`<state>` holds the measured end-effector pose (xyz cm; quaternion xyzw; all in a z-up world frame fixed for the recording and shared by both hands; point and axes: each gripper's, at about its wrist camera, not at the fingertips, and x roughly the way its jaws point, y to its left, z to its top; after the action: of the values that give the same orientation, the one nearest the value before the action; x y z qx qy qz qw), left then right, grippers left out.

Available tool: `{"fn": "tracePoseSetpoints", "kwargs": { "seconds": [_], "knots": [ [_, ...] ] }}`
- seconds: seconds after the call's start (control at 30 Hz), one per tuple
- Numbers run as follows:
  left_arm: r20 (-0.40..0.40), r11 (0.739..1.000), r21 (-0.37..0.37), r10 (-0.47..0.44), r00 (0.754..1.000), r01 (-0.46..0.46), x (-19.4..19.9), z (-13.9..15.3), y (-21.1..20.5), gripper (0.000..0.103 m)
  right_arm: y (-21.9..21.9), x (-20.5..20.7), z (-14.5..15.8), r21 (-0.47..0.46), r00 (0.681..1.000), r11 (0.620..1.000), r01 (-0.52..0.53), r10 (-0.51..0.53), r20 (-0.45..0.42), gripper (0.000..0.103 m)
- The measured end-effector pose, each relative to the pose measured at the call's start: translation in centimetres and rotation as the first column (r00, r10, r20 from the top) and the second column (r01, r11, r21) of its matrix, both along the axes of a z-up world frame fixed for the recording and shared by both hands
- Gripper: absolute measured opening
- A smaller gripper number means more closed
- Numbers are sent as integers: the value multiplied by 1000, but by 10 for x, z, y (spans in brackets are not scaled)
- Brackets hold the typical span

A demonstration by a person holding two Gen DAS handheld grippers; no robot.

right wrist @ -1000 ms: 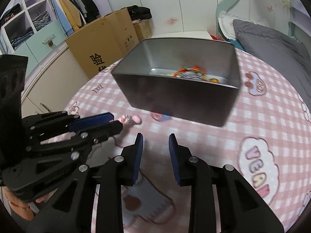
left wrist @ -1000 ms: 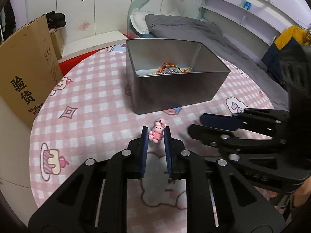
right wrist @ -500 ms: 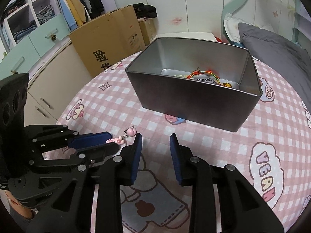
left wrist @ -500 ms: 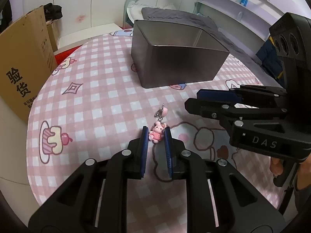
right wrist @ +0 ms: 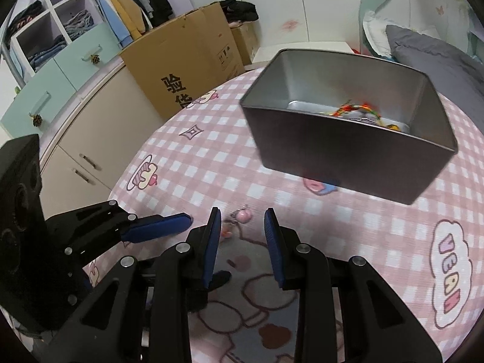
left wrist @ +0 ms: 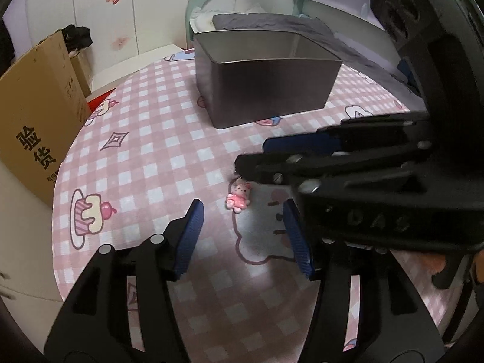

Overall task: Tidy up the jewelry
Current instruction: 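Grasp the last pink bunny charm with the left gripper, then lower the pink bunny charm into the box and open the left gripper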

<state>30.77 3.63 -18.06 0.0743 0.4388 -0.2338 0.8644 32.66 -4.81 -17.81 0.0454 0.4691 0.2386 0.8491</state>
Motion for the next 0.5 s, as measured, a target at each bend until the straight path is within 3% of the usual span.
{"fn": "tracePoseSetpoints", "kwargs": {
  "seconds": [0.13,0.23,0.33,0.5],
  "knots": [
    [-3,1000,-6,22,1000,-22,4,0,6,54,12,1,-4,-22,1000,1000,-21,21,-4,27],
    [-5,1000,-2,22,1000,-22,5,0,6,52,20,-2,-4,-101,999,994,-36,39,33,11],
    [-3,1000,-3,15,1000,-15,5,2,3,41,13,-3,-1,-92,998,995,-37,41,44,11],
    [12,998,-59,7,1000,-6,11,19,0,41,-14,-8,24,-17,996,1000,-15,16,87,11]
  ]
}}
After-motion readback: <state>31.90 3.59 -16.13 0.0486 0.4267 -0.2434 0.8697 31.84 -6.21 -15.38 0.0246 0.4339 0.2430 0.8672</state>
